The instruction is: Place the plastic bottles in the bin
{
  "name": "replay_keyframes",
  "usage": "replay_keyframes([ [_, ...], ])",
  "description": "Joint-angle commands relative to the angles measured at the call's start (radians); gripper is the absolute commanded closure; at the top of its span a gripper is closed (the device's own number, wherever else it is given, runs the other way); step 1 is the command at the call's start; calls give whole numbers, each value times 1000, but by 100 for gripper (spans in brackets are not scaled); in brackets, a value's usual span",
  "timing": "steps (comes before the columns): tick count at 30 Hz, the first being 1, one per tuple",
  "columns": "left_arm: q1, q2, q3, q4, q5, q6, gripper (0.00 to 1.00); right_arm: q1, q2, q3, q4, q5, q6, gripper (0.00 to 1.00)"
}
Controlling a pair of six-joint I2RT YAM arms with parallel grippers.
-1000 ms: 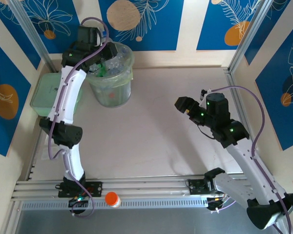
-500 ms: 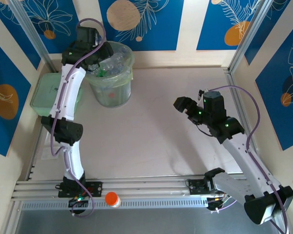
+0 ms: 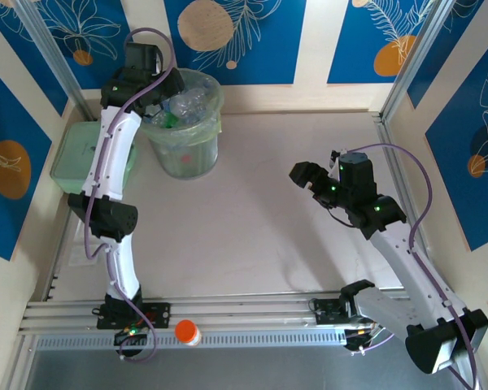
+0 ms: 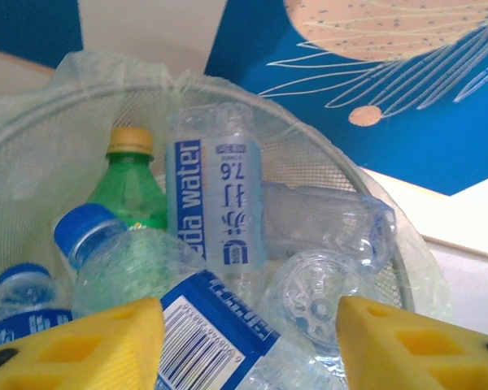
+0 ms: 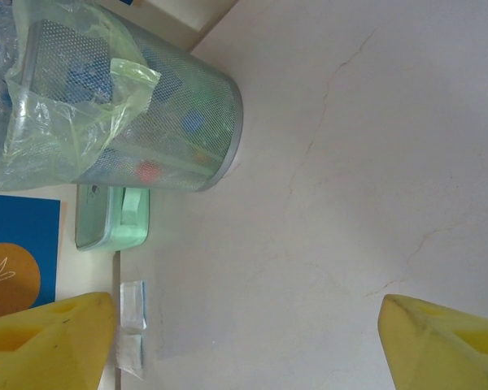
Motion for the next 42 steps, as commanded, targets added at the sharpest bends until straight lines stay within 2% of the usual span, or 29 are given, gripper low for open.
replay_keyframes([
  [1,7,-23,31,59,101,63,49,-7,-4,-19,22,-28,2,16],
  [6,7,62,17,47,173,68,52,-8,12,-35,34,-22,-7,16],
  [10,8,107,7,22,153,75,54,-20,25,-55,40,-34,-19,16],
  [14,10,69,-65,77,154,79,53,-34,33,-58,38,-50,-23,16],
  [18,11,-2,-127,150,188,80,49,-43,33,-30,35,-63,-36,16],
  [23,9,-97,-165,233,285,91,34,-42,34,52,-6,-45,-96,15],
  [29,-2,-339,-407,421,344,105,17,-35,-25,119,7,-37,-169,1],
  [31,-11,-460,-550,523,395,137,2,8,-71,119,40,31,-168,1],
  [34,-62,-636,-758,645,389,182,1,98,-115,153,29,247,-205,1],
  [36,-109,-727,-854,661,383,231,1,142,-136,173,23,335,-265,1],
  [39,-165,-865,-1020,697,434,301,1,185,-189,123,127,330,-459,1],
  [42,-205,-1061,-1270,792,364,366,1,227,-237,78,146,281,-725,1],
])
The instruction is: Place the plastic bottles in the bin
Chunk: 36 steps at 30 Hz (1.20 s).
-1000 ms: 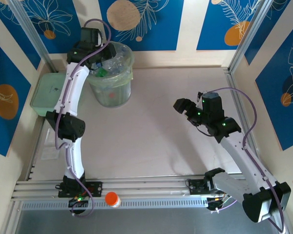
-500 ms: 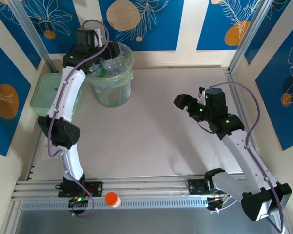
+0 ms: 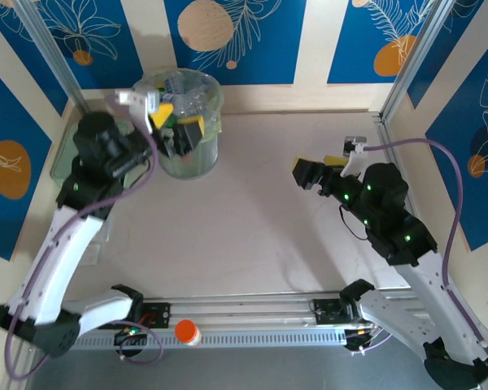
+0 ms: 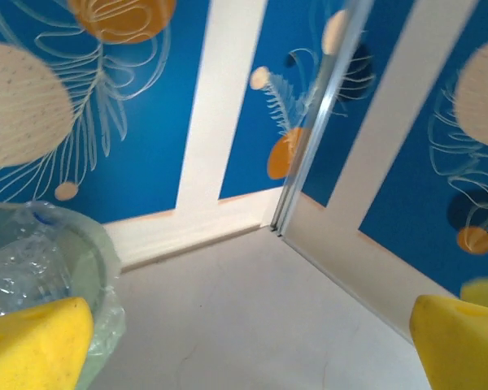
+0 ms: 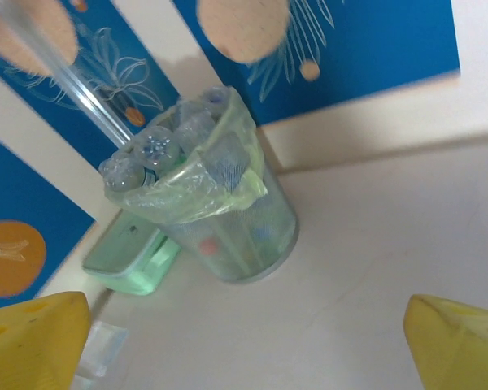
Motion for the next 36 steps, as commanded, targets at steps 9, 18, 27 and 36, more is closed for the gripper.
replay_keyframes([
  [9,-17,-514,-898,603,-519,348,1,-51,-300,-485,354,146,-221,1],
  [18,21,-263,-1078,795,-605,459,1,-162,-347,-720,550,81,-527,1],
  [27,159,92,-1109,991,-661,385,1,-330,39,-776,783,201,-302,1],
  [36,309,378,-1223,1506,-552,262,1,-514,409,-747,908,11,-324,1],
])
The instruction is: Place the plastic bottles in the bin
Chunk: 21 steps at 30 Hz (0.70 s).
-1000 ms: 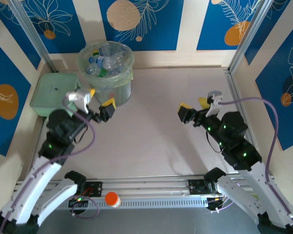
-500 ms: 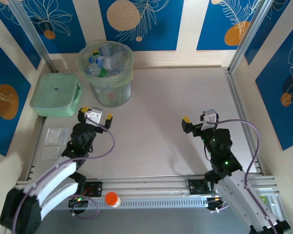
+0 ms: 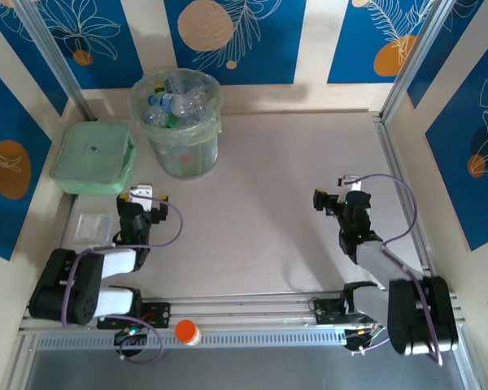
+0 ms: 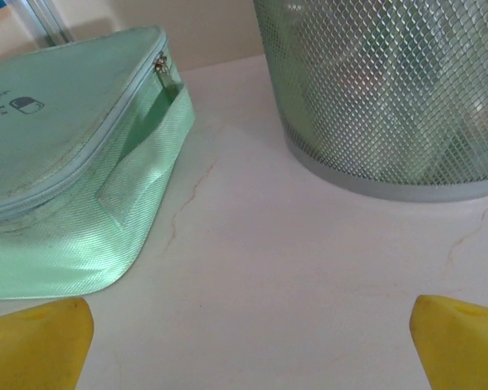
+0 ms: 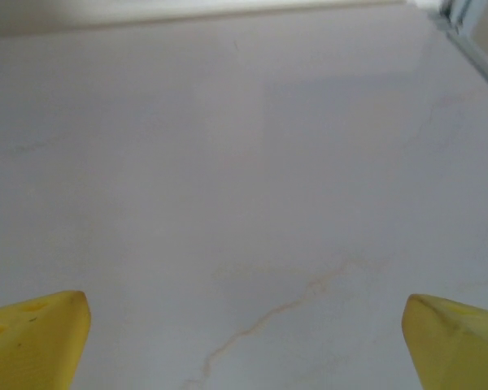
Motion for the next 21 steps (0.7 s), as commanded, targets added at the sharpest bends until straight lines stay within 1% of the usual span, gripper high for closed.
replay_keyframes([
  [1,33,150,-46,371,6,-84,1,-46,54,33,75,-93,21,1],
  [2,48,206,-52,441,31,-95,1,-65,69,5,168,-97,51,1],
  [3,68,200,-40,392,117,-88,1,-87,79,-27,261,-127,63,1],
  [4,69,219,-26,381,152,-80,1,-110,94,-37,306,-163,71,1],
  [5,70,273,-12,438,191,-61,1,-128,120,-34,339,-195,84,1],
  [7,72,235,22,321,229,-52,1,-139,171,-43,414,-214,100,1],
  [9,72,234,78,228,240,-45,1,-138,292,-93,623,-222,108,1],
  [11,72,217,139,78,248,-44,1,-127,426,-111,815,-259,85,1],
  [12,72,222,164,40,246,-43,1,-121,452,-104,857,-292,73,1],
  [13,73,218,176,10,241,-43,1,-121,416,-79,766,-314,59,1],
  [14,72,218,185,-6,232,-47,1,-114,358,-20,568,-314,37,1],
  [15,72,221,187,-5,233,-44,1,-100,377,34,482,-303,24,1],
  [16,72,219,187,-11,232,-44,1,-94,416,71,484,-331,18,1],
  [17,73,221,188,-8,233,-44,1,-79,405,120,375,-331,-10,1],
  [18,72,221,192,-19,234,-44,1,-56,398,137,310,-290,-27,1],
  [19,72,220,197,-29,235,-42,1,-51,415,121,379,-283,-22,1],
  [21,73,221,199,-32,236,-39,1,-51,400,132,326,-283,-28,1],
])
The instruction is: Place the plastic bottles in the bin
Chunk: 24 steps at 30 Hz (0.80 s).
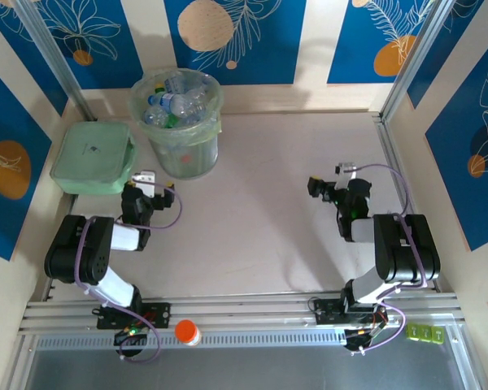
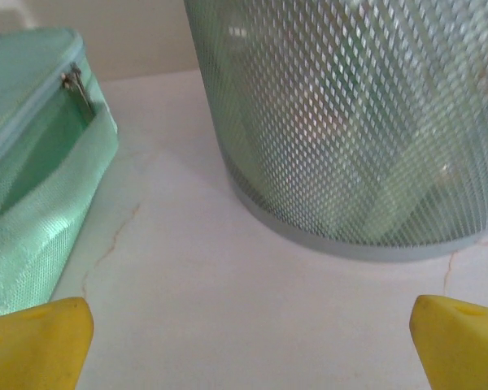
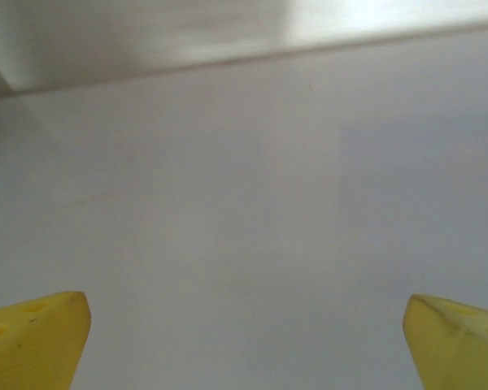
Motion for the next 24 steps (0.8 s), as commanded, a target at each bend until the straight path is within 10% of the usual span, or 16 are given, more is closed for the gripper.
replay_keyframes([
  [1,10,-11,19,-44,26,7,1,10,-1,-3,-51,-8,-44,1],
  [9,10,-12,-83,152,-145,-55,1,-11,-7,-4,-62,-87,-50,1],
  [24,2,-11,21,-48,8,9,1,17,-10,-5,-64,-1,-56,1],
])
